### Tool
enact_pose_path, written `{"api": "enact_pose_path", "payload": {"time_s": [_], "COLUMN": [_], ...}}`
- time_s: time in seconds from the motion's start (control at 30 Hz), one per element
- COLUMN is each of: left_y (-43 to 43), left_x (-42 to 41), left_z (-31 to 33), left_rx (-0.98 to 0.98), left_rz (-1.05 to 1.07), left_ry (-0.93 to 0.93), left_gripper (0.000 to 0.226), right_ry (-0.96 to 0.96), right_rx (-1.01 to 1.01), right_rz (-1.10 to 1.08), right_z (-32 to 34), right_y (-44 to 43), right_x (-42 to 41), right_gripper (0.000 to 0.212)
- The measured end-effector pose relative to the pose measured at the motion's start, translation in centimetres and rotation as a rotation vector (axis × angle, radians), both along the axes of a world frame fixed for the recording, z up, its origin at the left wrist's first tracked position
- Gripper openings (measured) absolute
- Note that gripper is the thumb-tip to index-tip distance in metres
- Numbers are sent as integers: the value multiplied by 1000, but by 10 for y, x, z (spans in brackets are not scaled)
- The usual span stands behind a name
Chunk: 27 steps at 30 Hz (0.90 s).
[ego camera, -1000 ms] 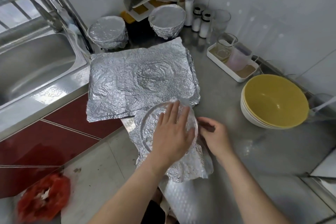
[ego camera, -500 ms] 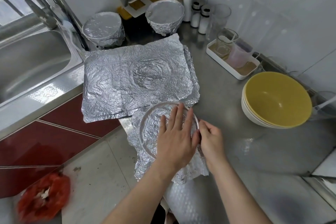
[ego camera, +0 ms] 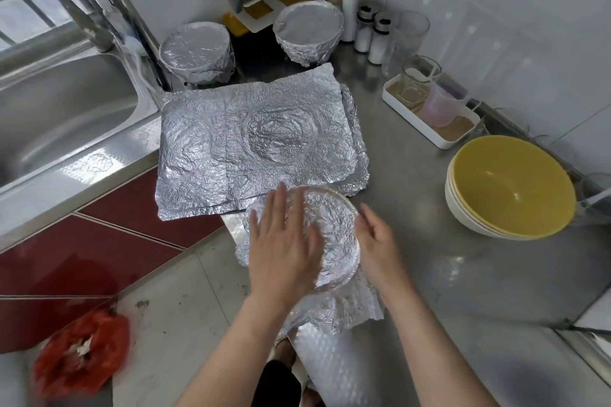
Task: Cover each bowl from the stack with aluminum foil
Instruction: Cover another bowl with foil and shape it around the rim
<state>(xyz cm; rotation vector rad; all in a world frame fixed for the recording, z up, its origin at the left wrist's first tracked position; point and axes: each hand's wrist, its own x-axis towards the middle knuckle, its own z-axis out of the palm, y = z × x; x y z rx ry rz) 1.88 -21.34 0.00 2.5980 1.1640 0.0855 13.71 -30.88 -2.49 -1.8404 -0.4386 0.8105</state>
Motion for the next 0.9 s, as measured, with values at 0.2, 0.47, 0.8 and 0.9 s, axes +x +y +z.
{"api": "enact_pose_path", "payload": {"time_s": [0.2,0.47,0.8,0.9], "left_y": [20,22,31,29], "left_x": [-26,-25,-23,-23], "left_z": [-10,-4,-17,-21], "left_rx": [-256,-326,-207,-190], "left_rz": [124,49,-8,-6], "left_ry": [-209,-309,-255,-263], "left_gripper": [59,52,47,46], "right_ry": [-75,-76,-178,-175], "right_rx": [-51,-107,-132,-106], "right_rz": [-33,-228,-3,39], "right_z": [-7,-9,15,10], "right_y": [5,-14,0,11], "right_x": [-10,-40,-29,-25], "right_gripper": [40,33,50,46]}}
